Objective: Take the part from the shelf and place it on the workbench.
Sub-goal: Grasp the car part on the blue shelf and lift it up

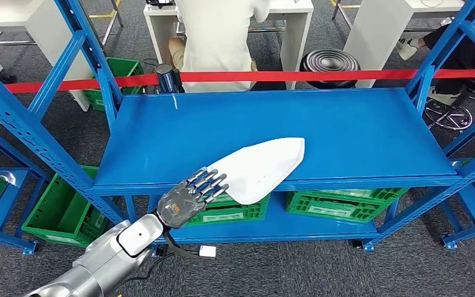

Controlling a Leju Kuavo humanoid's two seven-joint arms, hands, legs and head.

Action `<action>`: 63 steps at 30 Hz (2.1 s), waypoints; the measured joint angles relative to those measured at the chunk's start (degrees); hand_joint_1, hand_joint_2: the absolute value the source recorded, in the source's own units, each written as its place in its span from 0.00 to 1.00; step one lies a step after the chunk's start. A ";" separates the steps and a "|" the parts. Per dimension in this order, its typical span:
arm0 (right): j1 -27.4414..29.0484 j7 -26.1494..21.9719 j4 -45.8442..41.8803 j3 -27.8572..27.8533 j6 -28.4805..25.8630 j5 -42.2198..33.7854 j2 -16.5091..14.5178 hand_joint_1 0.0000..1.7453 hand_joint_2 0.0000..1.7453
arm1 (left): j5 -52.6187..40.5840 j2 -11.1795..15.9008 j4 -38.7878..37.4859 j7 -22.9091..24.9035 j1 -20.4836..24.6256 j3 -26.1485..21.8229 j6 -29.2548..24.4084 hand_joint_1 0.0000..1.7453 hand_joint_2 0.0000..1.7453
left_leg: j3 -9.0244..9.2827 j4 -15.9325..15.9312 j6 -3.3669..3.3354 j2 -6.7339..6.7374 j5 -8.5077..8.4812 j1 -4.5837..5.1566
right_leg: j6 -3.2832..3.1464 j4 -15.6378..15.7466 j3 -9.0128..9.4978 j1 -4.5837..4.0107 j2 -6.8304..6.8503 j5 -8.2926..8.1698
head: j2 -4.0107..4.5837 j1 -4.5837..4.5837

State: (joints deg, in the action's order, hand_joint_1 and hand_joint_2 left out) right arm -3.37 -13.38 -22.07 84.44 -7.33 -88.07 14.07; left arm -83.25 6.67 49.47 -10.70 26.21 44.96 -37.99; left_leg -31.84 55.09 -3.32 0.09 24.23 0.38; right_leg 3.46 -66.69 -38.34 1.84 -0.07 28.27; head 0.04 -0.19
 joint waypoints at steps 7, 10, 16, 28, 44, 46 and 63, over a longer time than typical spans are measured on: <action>0.18 0.07 0.60 -0.09 0.12 0.00 -0.15 0.00 0.00 | 0.39 -0.02 -0.03 -1.37 0.22 -0.77 0.00 0.00 1.00 | -1.44 2.68 2.04 -0.14 1.60 -0.10 | -1.92 8.71 4.35 0.03 -0.10 -2.93 | 0.00 0.15; 0.20 0.07 0.72 -0.26 0.16 0.01 -0.21 0.00 0.00 | 0.61 -0.14 -0.14 -1.70 0.39 -1.44 0.00 0.00 1.00 | -5.07 10.78 3.12 -0.14 6.34 -0.57 | -2.57 8.80 4.36 0.24 -0.12 -3.03 | 0.00 0.30; 0.22 0.07 1.03 -0.51 0.46 0.05 -0.45 0.00 0.00 | 0.97 -1.01 -1.39 -1.84 0.83 -2.48 0.00 0.00 1.00 | -4.57 10.44 2.40 -0.19 4.05 -0.79 | -2.63 8.80 4.52 -0.05 -0.32 -3.03 | 0.00 0.34; 0.26 0.02 1.67 -0.86 0.84 0.12 -0.93 0.00 0.00 | 0.85 -2.98 -3.47 -1.69 2.31 -3.78 0.00 0.00 1.00 | 0.13 0.17 -0.09 0.17 0.38 -0.16 | -1.91 -6.89 -3.57 -0.24 0.03 2.86 | 0.00 -0.05; 0.00 0.71 2.10 -0.88 1.85 1.73 -0.56 0.00 0.00 | -0.24 -4.28 -6.92 0.84 3.42 -4.30 0.00 0.00 1.00 | -8.78 18.88 3.11 -0.02 8.85 -0.74 | -2.59 8.22 3.72 -0.22 -0.27 -3.03 | 0.00 0.27; -0.09 0.79 2.11 -0.88 1.89 2.00 -0.60 0.00 0.00 | -0.24 -4.25 -7.09 1.08 3.58 -4.34 0.00 0.00 1.00 | -6.09 13.04 2.04 -0.12 5.15 -0.51 | -2.59 8.25 3.83 -0.47 -0.39 -3.03 | 0.00 0.27; -0.84 1.24 2.66 -0.86 1.84 3.32 -0.32 0.00 0.00 | 0.28 -4.96 -7.93 0.20 4.13 -5.61 0.00 0.00 1.00 | -0.96 1.79 0.41 0.12 0.80 0.43 | 0.28 5.69 2.89 0.26 0.17 -1.87 | 0.00 -0.07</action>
State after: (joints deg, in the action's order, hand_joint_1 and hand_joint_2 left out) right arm -4.22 -12.14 -19.41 83.58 -5.49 -84.75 13.75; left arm -82.96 1.71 41.54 -10.50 30.33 39.35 -37.99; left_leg -32.80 56.88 -2.92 0.21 25.02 0.82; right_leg 3.74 -61.00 -35.45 2.11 0.09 26.39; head 0.04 -0.26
